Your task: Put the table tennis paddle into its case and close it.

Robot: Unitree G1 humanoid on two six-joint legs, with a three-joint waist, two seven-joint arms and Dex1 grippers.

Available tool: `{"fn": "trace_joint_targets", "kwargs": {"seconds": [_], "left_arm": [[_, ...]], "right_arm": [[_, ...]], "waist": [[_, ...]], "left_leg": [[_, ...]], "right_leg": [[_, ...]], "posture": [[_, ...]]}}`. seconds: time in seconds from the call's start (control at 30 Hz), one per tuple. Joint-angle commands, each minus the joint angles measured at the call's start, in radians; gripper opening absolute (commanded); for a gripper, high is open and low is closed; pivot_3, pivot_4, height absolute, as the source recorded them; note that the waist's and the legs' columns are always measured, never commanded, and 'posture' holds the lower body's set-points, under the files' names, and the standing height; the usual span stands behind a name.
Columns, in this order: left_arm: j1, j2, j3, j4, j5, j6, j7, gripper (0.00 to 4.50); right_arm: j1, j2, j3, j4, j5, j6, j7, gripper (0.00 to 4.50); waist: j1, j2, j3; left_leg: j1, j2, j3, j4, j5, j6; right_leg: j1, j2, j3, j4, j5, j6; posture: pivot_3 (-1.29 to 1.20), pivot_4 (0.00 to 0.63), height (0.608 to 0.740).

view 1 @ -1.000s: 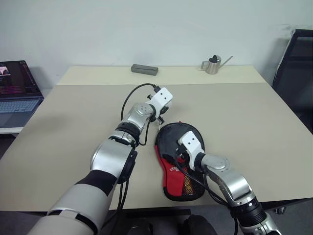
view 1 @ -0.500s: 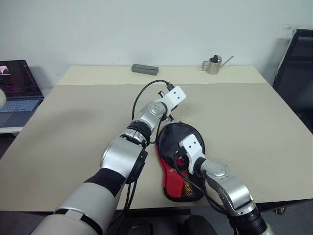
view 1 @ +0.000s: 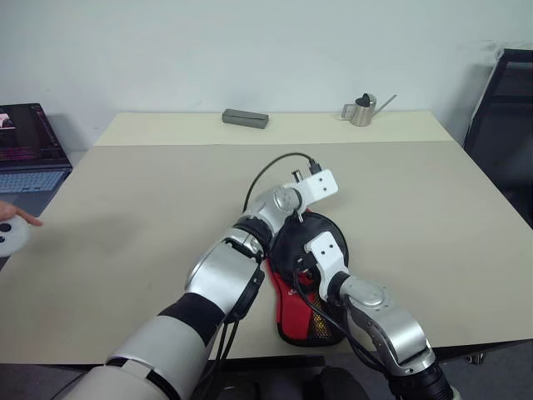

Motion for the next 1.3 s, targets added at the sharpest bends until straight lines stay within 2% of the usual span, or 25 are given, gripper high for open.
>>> {"fn": "trace_joint_targets", "kwargs": {"seconds": [0.03, 0.27, 0.3, 0.43, 0.67, 0.77, 0.87, 1.0, 1.17, 1.3], "left_arm": [[-0.007, -0.004, 0.019, -0.023, -0.024, 0.006, -0.037, 1.60], [-0.029, 0.003, 0.082, -0.031, -0.078, -0.005, -0.035, 4.21], [-0.038, 0.005, 0.100, -0.034, -0.095, -0.008, -0.039, 4.46], [-0.074, 0.038, 0.157, -0.050, -0.153, -0.037, -0.072, 4.46], [-0.069, 0.245, 0.200, -0.107, -0.220, -0.099, -0.193, 4.46], [-0.002, 0.368, 0.239, -0.183, -0.301, -0.128, -0.388, 4.46], [0.071, 0.434, 0.274, -0.286, -0.388, -0.101, -0.543, 4.46], [0.351, 0.541, 0.278, -0.763, -0.586, 0.138, -0.856, 4.46], [0.601, 0.588, 0.249, -1.185, -0.686, 0.375, -0.862, 4.46], [0.684, 0.569, 0.211, -1.335, -0.689, 0.415, -0.805, 4.46]], "right_arm": [[0.059, -0.003, 0.051, 0.117, 0.010, 0.102, 0.008, 4.50], [0.036, -0.004, 0.040, 0.153, 0.007, 0.084, 0.013, 4.50], [0.027, -0.004, 0.038, 0.165, 0.007, 0.078, 0.015, 4.50], [-0.025, -0.002, 0.021, 0.227, 0.007, 0.051, 0.030, 4.50], [-0.130, -0.009, -0.028, 0.367, 0.010, -0.024, 0.067, 4.50], [-0.160, -0.011, -0.066, 0.392, 0.025, -0.035, 0.078, 4.50], [-0.185, -0.017, -0.096, 0.411, 0.037, -0.045, 0.090, 4.50], [-0.215, -0.054, -0.140, 0.378, 0.077, -0.027, 0.141, 4.50], [-0.204, -0.147, -0.179, 0.257, 0.171, 0.028, 0.260, 4.50], [-0.167, -0.257, -0.223, 0.090, 0.279, 0.106, 0.356, 4.50]], "waist": [[0.000, 0.000, -0.001], [0.000, 0.000, -0.008], [-0.001, 0.000, -0.008], [-0.005, 0.000, -0.008], [-0.018, 0.001, -0.009], [-0.013, 0.002, -0.009], [-0.011, 0.002, -0.009], [-0.006, 0.003, -0.008], [0.014, 0.005, -0.006], [0.018, 0.009, -0.003]], "left_leg": [[0.000, 0.000, 0.000, 0.000, 0.000, 0.000], [0.003, 0.000, 0.000, 0.000, 0.000, 0.000], [0.005, 0.000, 0.000, 0.000, 0.000, 0.000], [0.011, 0.000, 0.000, -0.001, 0.000, 0.000], [0.014, 0.001, -0.001, -0.001, 0.000, 0.000], [0.013, 0.001, -0.001, -0.001, 0.001, 0.000], [0.012, 0.001, -0.002, -0.001, 0.000, 0.000], [0.010, 0.000, -0.005, -0.001, 0.000, 0.000], [0.009, 0.001, -0.008, -0.001, 0.000, 0.000], [0.007, 0.001, -0.008, -0.001, -0.001, 0.001]], "right_leg": [[0.000, 0.000, 0.000, 0.000, 0.000, 0.000], [0.003, 0.000, 0.000, -0.001, 0.000, 0.000], [0.006, 0.000, 0.000, -0.001, 0.000, 0.000], [0.012, 0.000, 0.000, -0.002, 0.000, 0.000], [0.012, 0.001, 0.000, 0.000, 0.000, 0.000], [0.012, 0.001, 0.000, 0.000, 0.000, 0.000], [0.012, 0.000, 0.001, -0.001, 0.000, 0.000], [0.011, 0.000, 0.000, -0.002, 0.002, -0.004], [0.011, -0.001, 0.001, -0.003, 0.003, -0.006], [0.011, -0.001, 0.000, -0.005, 0.002, -0.006]], "posture": [[0.00, 0.150, 0.740], [0.00, 0.150, 0.740], [0.00, 0.150, 0.740], [0.00, 0.150, 0.740], [0.00, 0.150, 0.740], [0.00, 0.150, 0.740], [0.00, 0.150, 0.740], [0.00, 0.150, 0.740], [0.00, 0.150, 0.740], [0.00, 0.150, 0.740]]}}
